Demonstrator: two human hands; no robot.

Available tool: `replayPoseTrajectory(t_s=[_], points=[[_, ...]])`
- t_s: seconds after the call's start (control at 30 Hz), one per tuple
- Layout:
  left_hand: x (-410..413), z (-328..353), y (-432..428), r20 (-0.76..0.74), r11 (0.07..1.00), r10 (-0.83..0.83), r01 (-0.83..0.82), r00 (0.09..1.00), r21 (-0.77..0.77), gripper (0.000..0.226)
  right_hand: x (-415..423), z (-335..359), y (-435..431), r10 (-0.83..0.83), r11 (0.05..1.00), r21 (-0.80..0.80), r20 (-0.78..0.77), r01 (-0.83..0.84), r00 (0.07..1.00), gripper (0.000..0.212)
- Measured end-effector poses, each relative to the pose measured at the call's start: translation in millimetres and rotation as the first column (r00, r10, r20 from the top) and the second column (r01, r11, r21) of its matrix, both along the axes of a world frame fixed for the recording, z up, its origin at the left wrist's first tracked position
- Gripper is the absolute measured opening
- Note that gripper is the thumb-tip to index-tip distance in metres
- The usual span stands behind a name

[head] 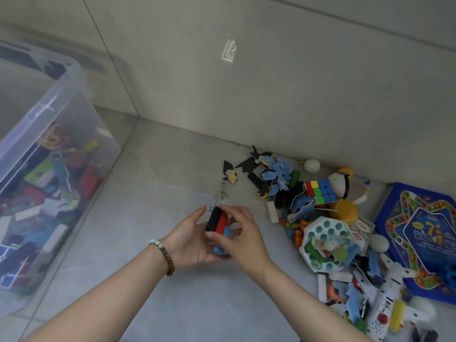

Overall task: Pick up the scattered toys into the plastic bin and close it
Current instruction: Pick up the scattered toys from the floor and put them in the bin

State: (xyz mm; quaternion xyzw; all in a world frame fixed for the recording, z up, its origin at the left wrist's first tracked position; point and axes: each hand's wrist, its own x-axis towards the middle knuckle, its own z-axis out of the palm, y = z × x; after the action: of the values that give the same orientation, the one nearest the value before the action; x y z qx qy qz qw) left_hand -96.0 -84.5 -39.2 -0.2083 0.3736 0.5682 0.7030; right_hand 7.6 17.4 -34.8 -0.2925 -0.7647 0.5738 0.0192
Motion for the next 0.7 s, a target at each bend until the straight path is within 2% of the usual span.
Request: replayPoseTrajectory(t_s=[0.07,0.13,0.2,0.27,0.37,0.57,0.7], points=[[0.7,2.2,4.2,0.082,0.995,0.084,-0.088,0.993,0.044,0.056,6.1,5.8,6.7,0.015,0.999,-0.039,-0.017,-0.015,1.000,0.056],[0.8,-0.2,7.1,0.050,0.993,0.109,-0.111,0.993,0.040,0.048,13.3,3.0,22.4,-0.149,0.989,0.020,0.006,0.149,0.989,0.046],[0.8,-5.0,7.5,-0.025,0.994,0.110,-0.110,0.994,0.004,0.042,22.4,-6.9,41.6,-0.358,0.929,0.123,0.063,0.349,0.932,0.037],[0.9,-9.0,7.3,-0.061,0.990,0.138,-0.140,0.988,-0.023,0.038,30.2,-19.5,56.7,-0.472,0.876,0.188,0.132,0.445,0.872,0.040],[0.6,-12.4,4.5,-0.061,0.981,0.189,-0.192,0.980,-0.039,0.036,32.4,-34.3,66.6,-0.495,0.861,0.249,0.212,0.443,0.843,0.047],[0.8,-17.0,-2.4,-0.007,0.973,0.229,-0.229,0.973,-0.038,0.044,18.8,-36.3,61.4,-0.485,0.868,0.247,0.227,0.432,0.845,0.037],[-0.2,-17.1,-3.3,-0.008,0.970,0.237,-0.238,0.971,-0.042,0.045,16.2,-33.1,59.0,-0.573,0.818,0.246,0.264,0.520,0.776,0.039]])
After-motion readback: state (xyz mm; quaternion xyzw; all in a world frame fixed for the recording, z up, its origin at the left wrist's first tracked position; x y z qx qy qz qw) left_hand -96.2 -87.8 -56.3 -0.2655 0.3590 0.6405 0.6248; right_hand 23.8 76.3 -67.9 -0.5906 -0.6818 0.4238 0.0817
